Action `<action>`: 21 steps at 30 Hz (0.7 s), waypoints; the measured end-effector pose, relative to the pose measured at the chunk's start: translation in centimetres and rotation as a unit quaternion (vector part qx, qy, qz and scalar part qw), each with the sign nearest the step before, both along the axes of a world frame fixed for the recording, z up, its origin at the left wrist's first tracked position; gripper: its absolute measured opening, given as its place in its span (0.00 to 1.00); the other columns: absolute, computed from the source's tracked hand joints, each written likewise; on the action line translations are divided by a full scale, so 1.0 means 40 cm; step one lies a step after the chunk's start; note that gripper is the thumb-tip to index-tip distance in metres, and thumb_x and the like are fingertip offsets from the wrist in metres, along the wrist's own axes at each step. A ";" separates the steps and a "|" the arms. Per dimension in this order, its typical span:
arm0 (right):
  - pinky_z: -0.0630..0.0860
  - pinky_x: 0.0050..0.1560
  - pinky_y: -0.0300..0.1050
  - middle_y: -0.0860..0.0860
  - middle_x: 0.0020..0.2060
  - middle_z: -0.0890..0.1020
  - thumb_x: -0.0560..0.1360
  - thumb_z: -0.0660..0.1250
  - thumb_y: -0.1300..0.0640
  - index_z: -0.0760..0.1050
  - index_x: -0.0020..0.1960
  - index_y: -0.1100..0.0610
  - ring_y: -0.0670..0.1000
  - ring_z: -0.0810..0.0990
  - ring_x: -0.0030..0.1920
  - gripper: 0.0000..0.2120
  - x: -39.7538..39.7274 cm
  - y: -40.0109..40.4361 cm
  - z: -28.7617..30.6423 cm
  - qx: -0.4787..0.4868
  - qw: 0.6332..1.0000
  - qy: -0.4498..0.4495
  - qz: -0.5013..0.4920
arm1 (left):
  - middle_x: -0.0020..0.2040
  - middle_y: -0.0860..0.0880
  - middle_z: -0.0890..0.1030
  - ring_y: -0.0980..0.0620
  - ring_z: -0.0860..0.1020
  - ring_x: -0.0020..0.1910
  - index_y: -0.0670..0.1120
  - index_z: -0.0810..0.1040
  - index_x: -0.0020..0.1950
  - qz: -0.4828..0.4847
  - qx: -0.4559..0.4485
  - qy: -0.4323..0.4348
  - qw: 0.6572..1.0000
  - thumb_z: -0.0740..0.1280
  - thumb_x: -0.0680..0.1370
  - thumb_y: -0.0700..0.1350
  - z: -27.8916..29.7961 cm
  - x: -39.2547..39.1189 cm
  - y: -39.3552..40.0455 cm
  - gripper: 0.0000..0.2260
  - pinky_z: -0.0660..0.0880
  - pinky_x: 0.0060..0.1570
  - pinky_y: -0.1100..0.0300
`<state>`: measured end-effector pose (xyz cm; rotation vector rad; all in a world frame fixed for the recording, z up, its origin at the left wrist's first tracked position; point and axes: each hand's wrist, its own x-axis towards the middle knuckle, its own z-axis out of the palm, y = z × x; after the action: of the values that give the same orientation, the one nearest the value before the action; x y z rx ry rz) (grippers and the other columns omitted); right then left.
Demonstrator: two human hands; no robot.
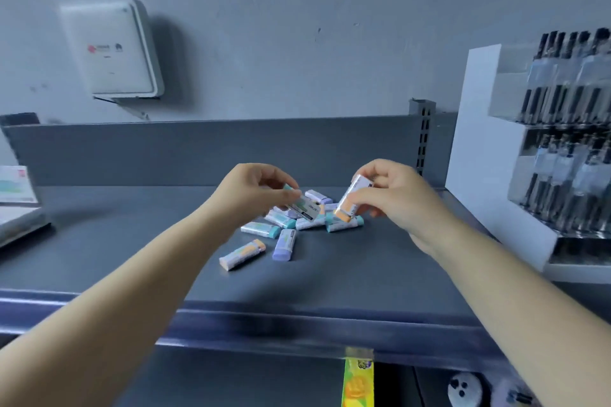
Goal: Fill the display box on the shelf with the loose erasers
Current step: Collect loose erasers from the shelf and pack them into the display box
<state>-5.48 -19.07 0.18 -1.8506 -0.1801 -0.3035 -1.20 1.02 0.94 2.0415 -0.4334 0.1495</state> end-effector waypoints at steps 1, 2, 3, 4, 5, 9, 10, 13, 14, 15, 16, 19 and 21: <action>0.72 0.32 0.35 0.50 0.33 0.82 0.68 0.70 0.66 0.73 0.41 0.57 0.43 0.77 0.27 0.08 -0.002 0.021 -0.001 0.016 1.000 0.006 0.013 | 0.30 0.51 0.80 0.57 0.71 0.26 0.46 0.82 0.39 0.016 -0.018 0.006 1.000 0.72 0.71 0.41 -0.006 -0.016 0.029 0.02 0.68 0.30 0.64; 0.72 0.33 0.37 0.50 0.32 0.81 0.66 0.71 0.66 0.73 0.40 0.57 0.44 0.77 0.28 0.09 -0.006 0.044 -0.001 0.029 0.999 0.012 0.027 | 0.29 0.52 0.81 0.57 0.73 0.26 0.46 0.81 0.38 0.030 -0.035 0.010 0.999 0.72 0.71 0.40 -0.011 -0.031 0.058 0.03 0.68 0.30 0.63; 0.72 0.34 0.37 0.50 0.32 0.81 0.66 0.72 0.66 0.72 0.39 0.56 0.44 0.77 0.28 0.10 -0.009 0.069 -0.002 0.039 0.998 0.017 0.041 | 0.29 0.53 0.81 0.58 0.75 0.28 0.46 0.81 0.37 0.043 -0.050 0.014 0.998 0.72 0.72 0.40 -0.014 -0.046 0.088 0.04 0.68 0.30 0.62; 0.73 0.33 0.37 0.51 0.33 0.81 0.66 0.72 0.66 0.71 0.38 0.56 0.44 0.77 0.28 0.11 -0.013 0.094 -0.003 0.048 0.997 0.021 0.055 | 0.29 0.52 0.82 0.56 0.76 0.29 0.46 0.81 0.37 0.059 -0.063 0.015 0.996 0.72 0.72 0.39 -0.017 -0.061 0.116 0.04 0.67 0.31 0.61; 0.73 0.33 0.36 0.52 0.34 0.81 0.66 0.72 0.66 0.71 0.37 0.56 0.44 0.77 0.28 0.11 -0.016 0.120 -0.003 0.054 0.996 0.023 0.069 | 0.30 0.51 0.82 0.54 0.76 0.31 0.46 0.81 0.37 0.075 -0.076 0.015 0.994 0.72 0.72 0.40 -0.018 -0.076 0.145 0.04 0.67 0.32 0.60; 0.73 0.34 0.38 0.52 0.34 0.81 0.67 0.73 0.65 0.70 0.38 0.56 0.45 0.78 0.29 0.12 -0.018 0.228 -0.003 0.061 0.993 0.015 0.101 | 0.31 0.49 0.82 0.56 0.77 0.29 0.46 0.80 0.36 0.129 -0.114 0.008 0.985 0.71 0.73 0.39 -0.017 -0.123 0.258 0.06 0.69 0.32 0.61; 0.73 0.34 0.37 0.51 0.33 0.81 0.67 0.73 0.65 0.71 0.39 0.56 0.44 0.77 0.28 0.11 -0.017 0.256 -0.002 0.063 0.992 0.014 0.111 | 0.30 0.50 0.82 0.57 0.78 0.29 0.46 0.80 0.36 0.140 -0.115 0.006 0.983 0.70 0.73 0.39 -0.017 -0.134 0.285 0.06 0.69 0.31 0.62; 0.74 0.37 0.39 0.50 0.34 0.82 0.67 0.72 0.64 0.73 0.41 0.56 0.44 0.78 0.29 0.09 -0.015 0.343 -0.004 0.063 0.988 0.010 0.143 | 0.29 0.51 0.82 0.58 0.78 0.29 0.46 0.80 0.36 0.165 -0.125 -0.001 0.978 0.70 0.73 0.39 -0.015 -0.157 0.373 0.06 0.70 0.29 0.65; 0.74 0.38 0.39 0.51 0.36 0.83 0.68 0.72 0.64 0.74 0.42 0.55 0.46 0.79 0.32 0.08 -0.015 0.373 -0.004 0.058 0.986 0.008 0.154 | 0.29 0.51 0.82 0.58 0.78 0.29 0.46 0.80 0.36 0.174 -0.127 -0.003 0.976 0.71 0.73 0.39 -0.014 -0.163 0.406 0.06 0.71 0.29 0.65; 0.75 0.40 0.39 0.52 0.37 0.83 0.69 0.71 0.64 0.75 0.43 0.55 0.47 0.80 0.34 0.07 -0.015 0.405 -0.004 0.055 0.985 0.005 0.165 | 0.29 0.51 0.83 0.58 0.79 0.29 0.46 0.80 0.36 0.184 -0.129 -0.006 0.974 0.71 0.72 0.40 -0.014 -0.169 0.438 0.05 0.72 0.28 0.66; 0.75 0.40 0.39 0.52 0.38 0.83 0.70 0.70 0.64 0.76 0.43 0.54 0.48 0.80 0.35 0.06 -0.014 0.438 -0.004 0.054 0.983 0.001 0.173 | 0.29 0.51 0.83 0.58 0.79 0.29 0.47 0.80 0.36 0.193 -0.129 -0.009 0.973 0.71 0.72 0.40 -0.013 -0.175 0.471 0.05 0.72 0.28 0.67; 0.76 0.40 0.38 0.53 0.39 0.83 0.70 0.70 0.64 0.77 0.40 0.54 0.48 0.81 0.35 0.06 -0.006 0.547 -0.008 0.049 0.981 -0.003 0.188 | 0.28 0.53 0.82 0.60 0.78 0.27 0.46 0.80 0.37 0.213 -0.126 -0.016 0.969 0.71 0.72 0.39 -0.013 -0.190 0.571 0.04 0.72 0.26 0.69; 0.76 0.39 0.38 0.53 0.37 0.83 0.70 0.71 0.65 0.77 0.40 0.55 0.47 0.80 0.34 0.06 -0.001 0.624 -0.011 0.055 0.979 0.001 0.198 | 0.29 0.51 0.82 0.60 0.76 0.26 0.45 0.80 0.39 0.224 -0.129 -0.022 0.966 0.70 0.73 0.39 -0.013 -0.198 0.640 0.04 0.71 0.26 0.69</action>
<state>-5.52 5.90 -0.25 -1.6609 -0.5111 -0.0327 -9.13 26.61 0.42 1.8502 0.0294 0.5003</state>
